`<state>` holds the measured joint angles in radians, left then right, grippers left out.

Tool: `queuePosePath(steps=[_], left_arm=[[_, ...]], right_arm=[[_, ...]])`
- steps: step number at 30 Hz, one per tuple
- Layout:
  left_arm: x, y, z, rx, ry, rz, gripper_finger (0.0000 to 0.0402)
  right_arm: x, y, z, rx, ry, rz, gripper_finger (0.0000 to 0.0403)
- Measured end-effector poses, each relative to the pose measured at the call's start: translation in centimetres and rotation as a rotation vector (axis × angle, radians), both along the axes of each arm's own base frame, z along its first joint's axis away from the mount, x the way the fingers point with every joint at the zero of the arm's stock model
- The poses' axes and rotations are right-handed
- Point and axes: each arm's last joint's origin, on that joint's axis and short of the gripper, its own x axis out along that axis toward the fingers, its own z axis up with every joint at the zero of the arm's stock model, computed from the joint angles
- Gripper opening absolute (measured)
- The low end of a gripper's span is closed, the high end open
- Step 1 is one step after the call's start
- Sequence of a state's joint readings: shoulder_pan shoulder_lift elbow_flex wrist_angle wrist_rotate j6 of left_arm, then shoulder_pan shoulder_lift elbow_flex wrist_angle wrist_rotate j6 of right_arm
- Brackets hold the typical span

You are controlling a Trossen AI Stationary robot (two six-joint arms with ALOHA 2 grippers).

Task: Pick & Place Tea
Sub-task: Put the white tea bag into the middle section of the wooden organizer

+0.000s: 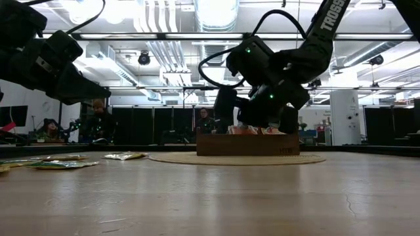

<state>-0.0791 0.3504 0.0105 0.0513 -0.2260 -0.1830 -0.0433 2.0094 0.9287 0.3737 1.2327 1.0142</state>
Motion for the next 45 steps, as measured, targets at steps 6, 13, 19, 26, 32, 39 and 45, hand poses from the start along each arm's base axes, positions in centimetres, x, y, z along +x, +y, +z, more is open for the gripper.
queuePosePath(steps=[6,13,19,26,32,39,45], left_arm=[[0.0,0.0,0.0,0.000,0.000,0.000,0.0000],[0.0,0.0,0.0,0.000,0.000,0.000,0.0000],[0.0,0.0,0.0,0.000,0.000,0.000,0.0000],[0.0,0.0,0.0,0.000,0.000,0.000,0.0000],[0.0,0.0,0.0,0.000,0.000,0.000,0.0000],[0.0,0.0,0.0,0.000,0.000,0.000,0.0000],[0.0,0.0,0.0,0.000,0.000,0.000,0.0000]], right_arm=[[0.0,0.0,0.0,-0.004,0.023,0.006,0.0013],[0.0,0.0,0.0,-0.004,0.030,0.010,0.0013],[0.0,0.0,0.0,-0.009,0.064,0.020,0.0044],[0.1,0.0,0.1,-0.018,0.098,0.029,0.0124],[1.3,0.1,1.4,-0.045,0.148,0.057,0.0178],[3.2,1.0,3.8,-0.101,0.253,0.121,0.0206],[3.3,1.4,5.2,-0.130,0.368,0.155,0.0205]])
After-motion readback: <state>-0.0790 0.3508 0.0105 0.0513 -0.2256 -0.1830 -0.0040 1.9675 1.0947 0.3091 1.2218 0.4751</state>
